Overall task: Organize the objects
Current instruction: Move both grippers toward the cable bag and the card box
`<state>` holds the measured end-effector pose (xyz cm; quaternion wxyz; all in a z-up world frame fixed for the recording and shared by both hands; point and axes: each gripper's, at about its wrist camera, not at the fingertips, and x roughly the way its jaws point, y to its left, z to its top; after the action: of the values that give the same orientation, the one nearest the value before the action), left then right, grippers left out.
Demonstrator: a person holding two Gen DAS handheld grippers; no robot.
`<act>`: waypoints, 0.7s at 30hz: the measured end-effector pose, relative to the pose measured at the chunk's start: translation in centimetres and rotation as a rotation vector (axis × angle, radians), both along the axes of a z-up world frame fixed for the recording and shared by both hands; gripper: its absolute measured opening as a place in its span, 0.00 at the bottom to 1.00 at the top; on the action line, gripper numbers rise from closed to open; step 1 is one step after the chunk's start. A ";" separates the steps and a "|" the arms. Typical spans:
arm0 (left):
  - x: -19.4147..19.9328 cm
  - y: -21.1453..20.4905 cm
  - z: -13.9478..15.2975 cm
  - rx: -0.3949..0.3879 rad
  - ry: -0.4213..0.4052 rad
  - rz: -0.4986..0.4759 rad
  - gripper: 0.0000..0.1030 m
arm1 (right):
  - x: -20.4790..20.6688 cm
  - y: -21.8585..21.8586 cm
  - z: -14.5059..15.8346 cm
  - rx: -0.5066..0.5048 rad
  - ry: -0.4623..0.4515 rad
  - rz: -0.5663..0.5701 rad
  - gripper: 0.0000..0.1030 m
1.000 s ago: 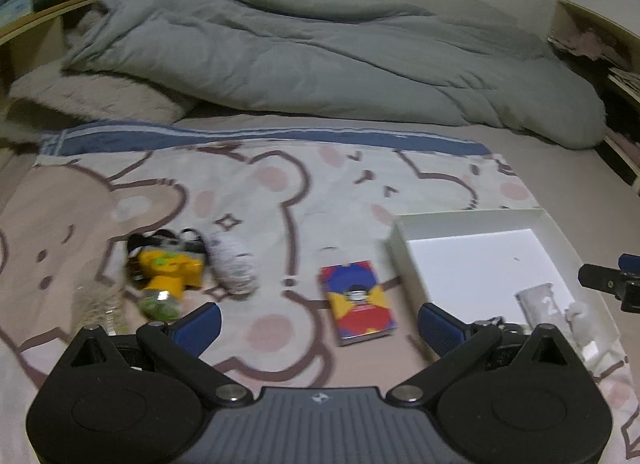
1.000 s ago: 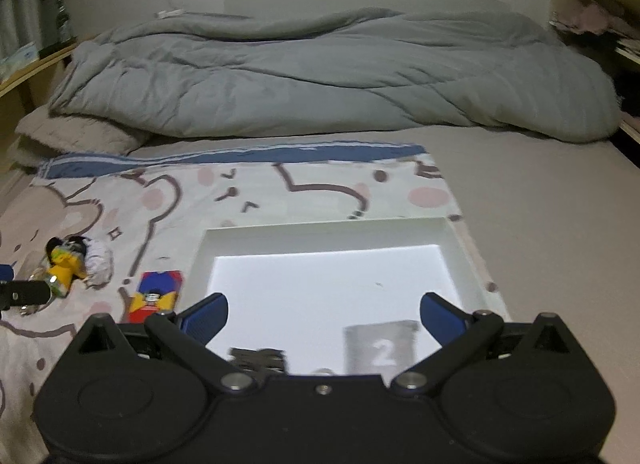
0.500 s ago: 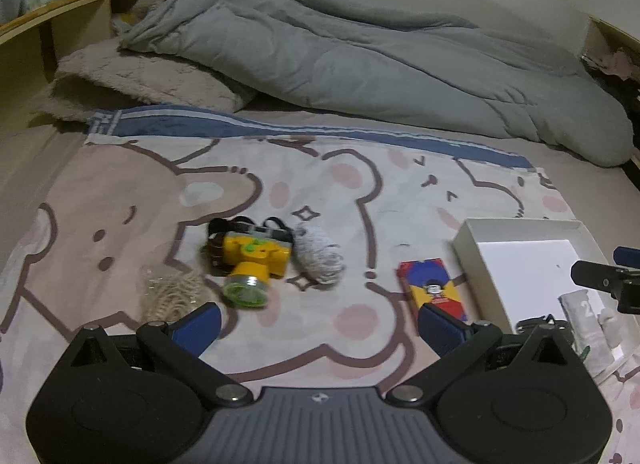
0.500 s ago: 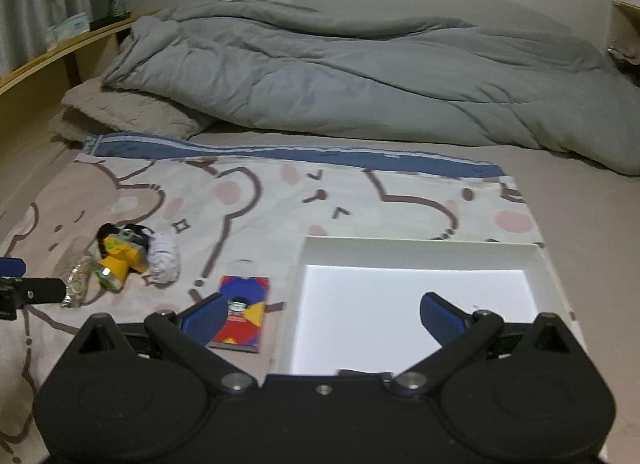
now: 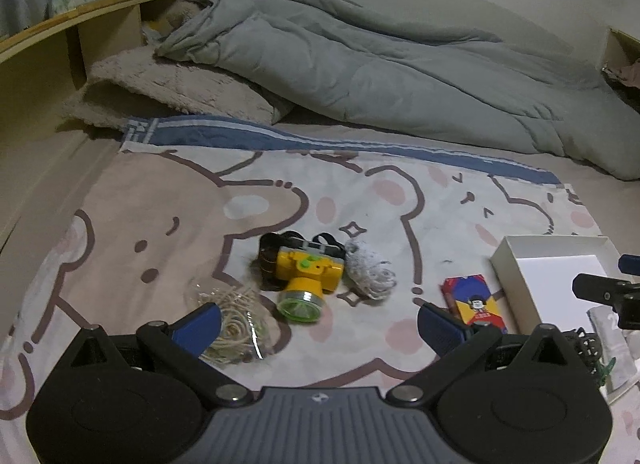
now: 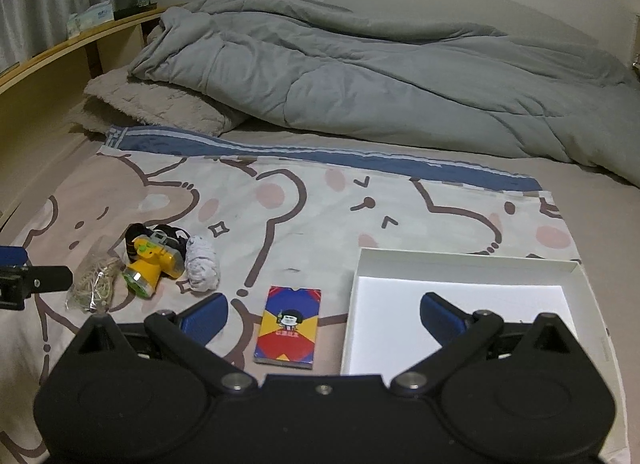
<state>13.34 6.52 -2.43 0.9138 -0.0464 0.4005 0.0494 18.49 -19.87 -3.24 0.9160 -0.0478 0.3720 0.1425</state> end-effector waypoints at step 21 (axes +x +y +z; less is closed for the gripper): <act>3.0 6.6 -4.0 -0.010 0.076 0.168 1.00 | 1.7 1.4 -1.6 0.080 -0.015 -0.077 1.00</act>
<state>16.36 13.10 -6.47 0.8903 -0.0828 0.4298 0.1258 20.18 -18.43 -4.88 0.9248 0.0021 0.3606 0.1216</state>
